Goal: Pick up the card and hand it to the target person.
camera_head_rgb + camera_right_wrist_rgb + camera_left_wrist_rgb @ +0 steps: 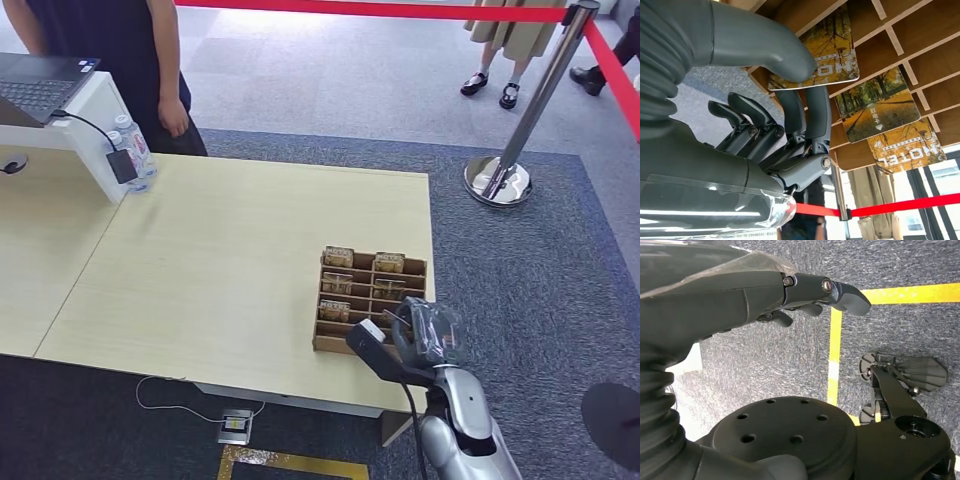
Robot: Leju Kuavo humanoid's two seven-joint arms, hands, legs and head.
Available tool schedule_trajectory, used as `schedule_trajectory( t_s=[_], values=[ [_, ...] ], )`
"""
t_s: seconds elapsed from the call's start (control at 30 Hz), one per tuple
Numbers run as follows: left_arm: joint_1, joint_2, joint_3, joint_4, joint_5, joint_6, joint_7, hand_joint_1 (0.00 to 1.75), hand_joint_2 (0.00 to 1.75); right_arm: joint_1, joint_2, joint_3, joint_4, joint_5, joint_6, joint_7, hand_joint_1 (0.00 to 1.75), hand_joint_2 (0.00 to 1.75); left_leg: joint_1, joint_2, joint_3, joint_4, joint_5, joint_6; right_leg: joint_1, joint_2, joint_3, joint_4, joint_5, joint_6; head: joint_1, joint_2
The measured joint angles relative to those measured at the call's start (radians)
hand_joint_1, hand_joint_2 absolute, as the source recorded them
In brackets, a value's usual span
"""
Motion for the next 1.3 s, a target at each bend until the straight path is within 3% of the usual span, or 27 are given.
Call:
schedule_trajectory(
  t_s=[0.47,0.7,1.03,1.3],
  values=[
    [0.001,0.0,0.0,0.0,0.008,0.0,-0.014,0.0,1.75,0.038,-0.014,0.004,-0.137,-0.043,0.018,-0.069,1.75,1.75,0.0,0.0,-0.001,0.0,0.0,0.0,0.0,0.0,0.0,0.0,0.0,0.0,0.0,0.0],
    [0.002,0.0,0.0,0.0,0.01,-0.002,-0.023,0.0,1.75,0.01,-0.044,0.011,-0.239,-0.065,0.031,-0.093,1.75,1.75,0.0,0.0,-0.001,0.0,0.0,0.0,0.0,0.0,0.0,0.0,0.0,0.0,0.0,0.0],
    [-0.001,0.0,0.0,0.0,0.004,-0.005,-0.035,0.0,1.75,-0.172,-0.05,0.039,-0.297,-0.041,0.033,-0.105,1.75,1.75,0.0,0.0,-0.001,0.0,0.001,0.0,0.0,0.0,0.0,0.001,0.001,0.0,0.0,0.0],
    [-0.007,-0.001,-0.001,0.001,0.0,-0.005,-0.036,0.0,1.75,-0.381,-0.006,0.095,-0.193,-0.034,-0.009,-0.121,1.75,1.75,0.0,0.0,-0.001,0.0,0.002,-0.001,0.0,0.0,0.0,0.001,0.001,0.0,0.0,0.0]
  ],
)
